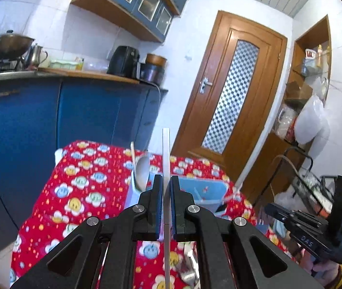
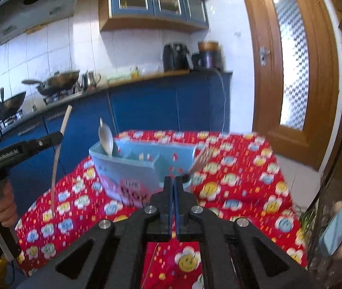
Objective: Organize utensils
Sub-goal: 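Lift the chopstick with the left tool and carry it over the blue box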
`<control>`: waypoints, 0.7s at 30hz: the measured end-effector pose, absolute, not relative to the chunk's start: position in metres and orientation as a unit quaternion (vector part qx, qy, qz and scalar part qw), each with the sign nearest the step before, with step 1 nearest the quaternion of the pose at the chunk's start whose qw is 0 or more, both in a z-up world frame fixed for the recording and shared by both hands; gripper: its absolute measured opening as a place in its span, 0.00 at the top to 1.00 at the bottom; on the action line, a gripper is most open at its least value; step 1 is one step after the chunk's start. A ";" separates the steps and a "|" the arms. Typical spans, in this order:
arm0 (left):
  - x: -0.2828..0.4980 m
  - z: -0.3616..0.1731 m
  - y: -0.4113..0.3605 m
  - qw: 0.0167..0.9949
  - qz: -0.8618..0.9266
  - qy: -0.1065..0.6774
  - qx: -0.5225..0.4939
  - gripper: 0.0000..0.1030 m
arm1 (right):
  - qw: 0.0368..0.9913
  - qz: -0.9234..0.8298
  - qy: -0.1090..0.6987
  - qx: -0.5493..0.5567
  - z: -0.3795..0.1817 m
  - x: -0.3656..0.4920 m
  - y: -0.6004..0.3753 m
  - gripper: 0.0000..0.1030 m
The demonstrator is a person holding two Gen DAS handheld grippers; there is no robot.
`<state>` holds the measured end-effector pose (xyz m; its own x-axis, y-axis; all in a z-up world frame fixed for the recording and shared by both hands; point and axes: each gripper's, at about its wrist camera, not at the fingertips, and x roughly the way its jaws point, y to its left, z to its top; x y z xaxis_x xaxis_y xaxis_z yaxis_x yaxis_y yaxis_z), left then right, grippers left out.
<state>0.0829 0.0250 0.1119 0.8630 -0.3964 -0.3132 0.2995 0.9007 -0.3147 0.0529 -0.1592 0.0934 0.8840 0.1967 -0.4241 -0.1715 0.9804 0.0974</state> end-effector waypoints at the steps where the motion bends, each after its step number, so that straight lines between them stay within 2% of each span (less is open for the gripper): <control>1: 0.085 0.116 0.024 0.958 -0.181 0.183 -0.129 0.95 | 0.972 0.092 0.213 0.030 0.100 0.053 -0.160 0.98; 12: 0.116 0.154 0.007 0.977 -0.159 0.095 -0.110 0.94 | 0.986 0.067 0.149 0.020 0.155 0.076 -0.162 0.98; 21: 0.155 0.142 -0.007 0.982 -0.139 0.083 -0.096 0.94 | 0.992 0.042 0.120 0.003 0.183 0.103 -0.160 0.98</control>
